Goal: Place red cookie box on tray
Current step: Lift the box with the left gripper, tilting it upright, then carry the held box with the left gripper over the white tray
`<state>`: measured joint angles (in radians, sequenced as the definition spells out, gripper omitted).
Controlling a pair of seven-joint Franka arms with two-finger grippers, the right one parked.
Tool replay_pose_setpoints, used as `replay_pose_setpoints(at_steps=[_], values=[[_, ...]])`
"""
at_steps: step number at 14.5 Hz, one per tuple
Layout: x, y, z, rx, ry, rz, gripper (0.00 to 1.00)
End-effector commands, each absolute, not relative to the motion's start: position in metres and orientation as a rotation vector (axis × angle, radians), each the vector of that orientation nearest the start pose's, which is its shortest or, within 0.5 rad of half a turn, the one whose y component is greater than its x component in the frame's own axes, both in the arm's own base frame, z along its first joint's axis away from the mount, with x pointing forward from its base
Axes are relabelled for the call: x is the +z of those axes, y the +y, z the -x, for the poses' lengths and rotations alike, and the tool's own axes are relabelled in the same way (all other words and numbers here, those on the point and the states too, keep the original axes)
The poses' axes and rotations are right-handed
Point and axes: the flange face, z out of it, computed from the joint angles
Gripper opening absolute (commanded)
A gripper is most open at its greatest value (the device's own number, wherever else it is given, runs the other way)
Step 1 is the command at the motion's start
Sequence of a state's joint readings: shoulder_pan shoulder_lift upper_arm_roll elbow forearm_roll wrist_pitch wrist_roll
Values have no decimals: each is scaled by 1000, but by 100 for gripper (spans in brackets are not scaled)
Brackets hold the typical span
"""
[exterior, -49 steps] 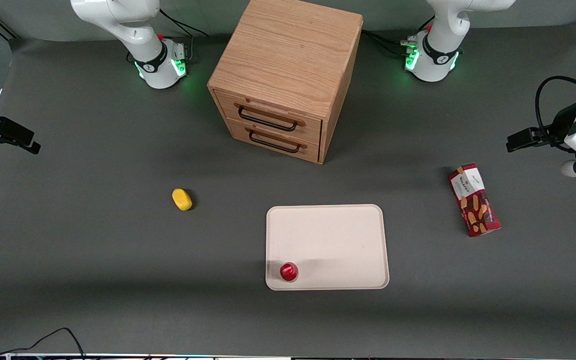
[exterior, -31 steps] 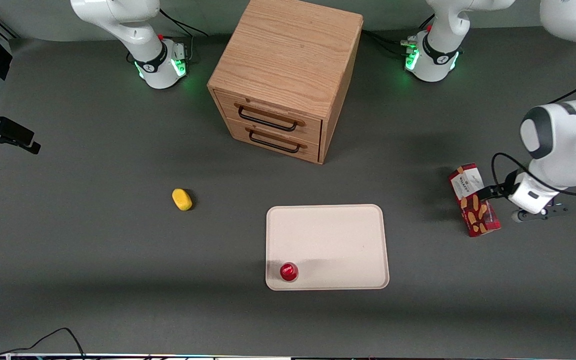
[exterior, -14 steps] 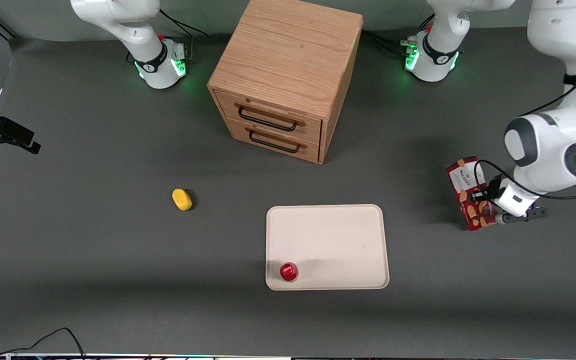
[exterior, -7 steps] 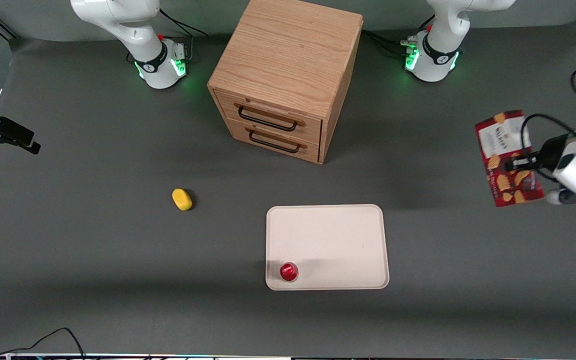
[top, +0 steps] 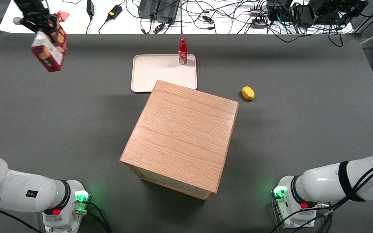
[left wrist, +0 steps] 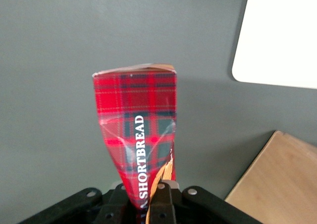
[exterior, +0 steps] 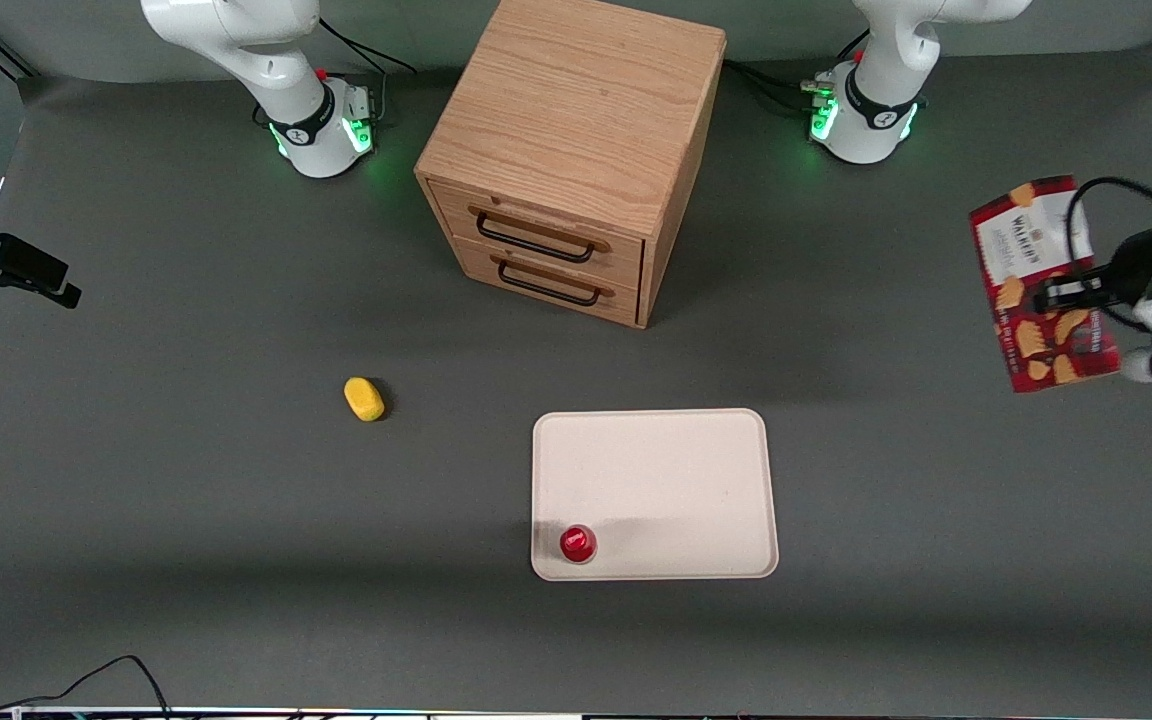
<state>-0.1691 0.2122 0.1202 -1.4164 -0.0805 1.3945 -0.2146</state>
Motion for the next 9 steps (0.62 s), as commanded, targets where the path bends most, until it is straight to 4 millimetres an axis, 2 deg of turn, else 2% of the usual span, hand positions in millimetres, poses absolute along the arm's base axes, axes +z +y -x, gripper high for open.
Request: replay_pose_setpoints(at_steps=[1,5,9], values=[[533,-130,-614,329,-441,3101,0],[462,-219,-643,223,-607,3154,0],[388,-260,-668,110,-623,3205,0]])
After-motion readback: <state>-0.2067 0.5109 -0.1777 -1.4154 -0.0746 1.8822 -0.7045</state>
